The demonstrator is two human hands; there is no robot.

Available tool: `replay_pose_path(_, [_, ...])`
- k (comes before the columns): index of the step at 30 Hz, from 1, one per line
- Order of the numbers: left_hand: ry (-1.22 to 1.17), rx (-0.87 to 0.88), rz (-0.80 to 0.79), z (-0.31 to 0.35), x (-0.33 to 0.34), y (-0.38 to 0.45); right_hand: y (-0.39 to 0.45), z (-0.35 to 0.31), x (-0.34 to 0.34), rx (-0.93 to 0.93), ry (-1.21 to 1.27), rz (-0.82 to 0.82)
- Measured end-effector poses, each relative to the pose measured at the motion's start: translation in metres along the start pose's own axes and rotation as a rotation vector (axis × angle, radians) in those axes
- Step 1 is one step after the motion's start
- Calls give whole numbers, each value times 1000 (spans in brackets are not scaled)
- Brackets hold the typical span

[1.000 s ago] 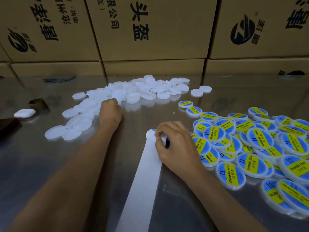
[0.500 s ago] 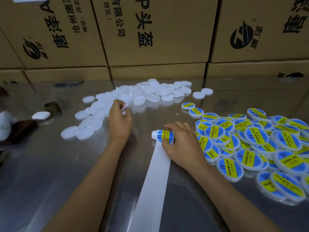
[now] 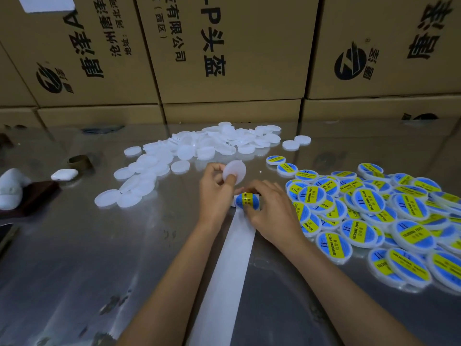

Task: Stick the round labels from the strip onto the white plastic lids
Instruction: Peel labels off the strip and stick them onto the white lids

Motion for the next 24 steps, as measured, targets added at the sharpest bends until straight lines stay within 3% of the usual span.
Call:
replay_pose_path(8, [32, 128, -53, 7, 3, -10, 0, 3, 3, 23, 34, 6])
replay_pose_path(24, [175, 68, -27, -8, -1, -1, 1, -2, -7, -14, 79, 144])
Point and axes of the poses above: each hand's wrist, its own y-axis towards the middle knuckle, its own x-axis out of the palm, z = x × y, the point moved 2 cm from there along y, towards the middle knuckle, and after that the axes turned 11 degrees about -x, right-handed, at the moved point
